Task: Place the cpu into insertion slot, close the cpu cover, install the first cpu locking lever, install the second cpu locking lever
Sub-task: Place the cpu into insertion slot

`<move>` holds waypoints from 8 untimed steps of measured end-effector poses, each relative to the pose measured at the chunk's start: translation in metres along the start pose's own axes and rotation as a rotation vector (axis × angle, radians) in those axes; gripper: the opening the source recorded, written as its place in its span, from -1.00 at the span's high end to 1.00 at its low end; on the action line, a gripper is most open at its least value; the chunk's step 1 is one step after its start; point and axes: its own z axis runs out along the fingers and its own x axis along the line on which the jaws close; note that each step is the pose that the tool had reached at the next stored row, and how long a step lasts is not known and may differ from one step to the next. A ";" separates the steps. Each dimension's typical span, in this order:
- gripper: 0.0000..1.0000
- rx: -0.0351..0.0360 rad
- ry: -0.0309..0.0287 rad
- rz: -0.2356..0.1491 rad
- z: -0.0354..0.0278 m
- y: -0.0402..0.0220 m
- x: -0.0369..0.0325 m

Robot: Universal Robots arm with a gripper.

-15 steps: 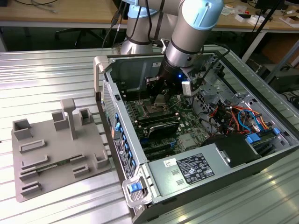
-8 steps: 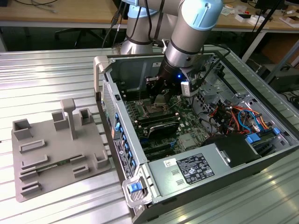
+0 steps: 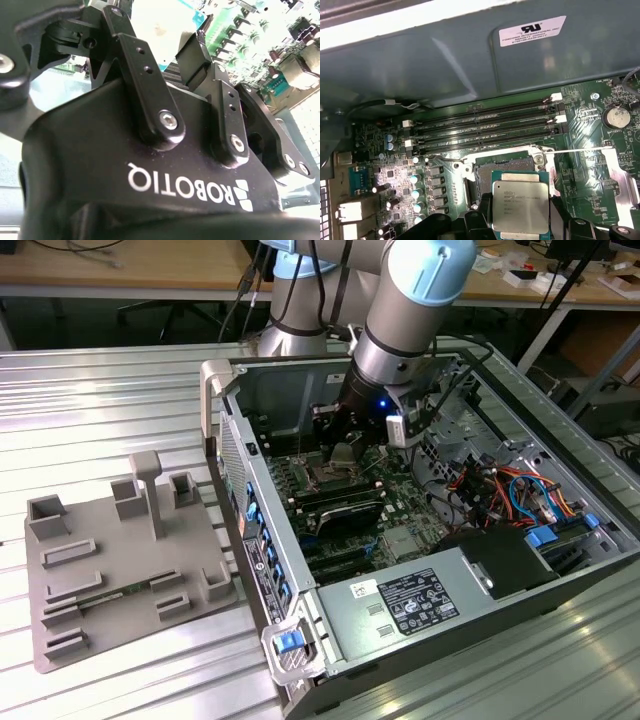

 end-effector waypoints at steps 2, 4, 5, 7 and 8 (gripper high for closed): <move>-0.09 0.0002 -0.0005 0.006 0.0001 0.0000 0.0000; -0.09 0.0004 -0.0011 0.011 0.0003 0.0000 0.0000; -0.09 0.0005 -0.0014 0.015 0.0004 0.0000 0.0000; -0.09 0.0008 -0.0022 0.023 0.0005 0.0000 0.0000; -0.09 0.0009 -0.0024 0.026 0.0006 -0.0001 0.0000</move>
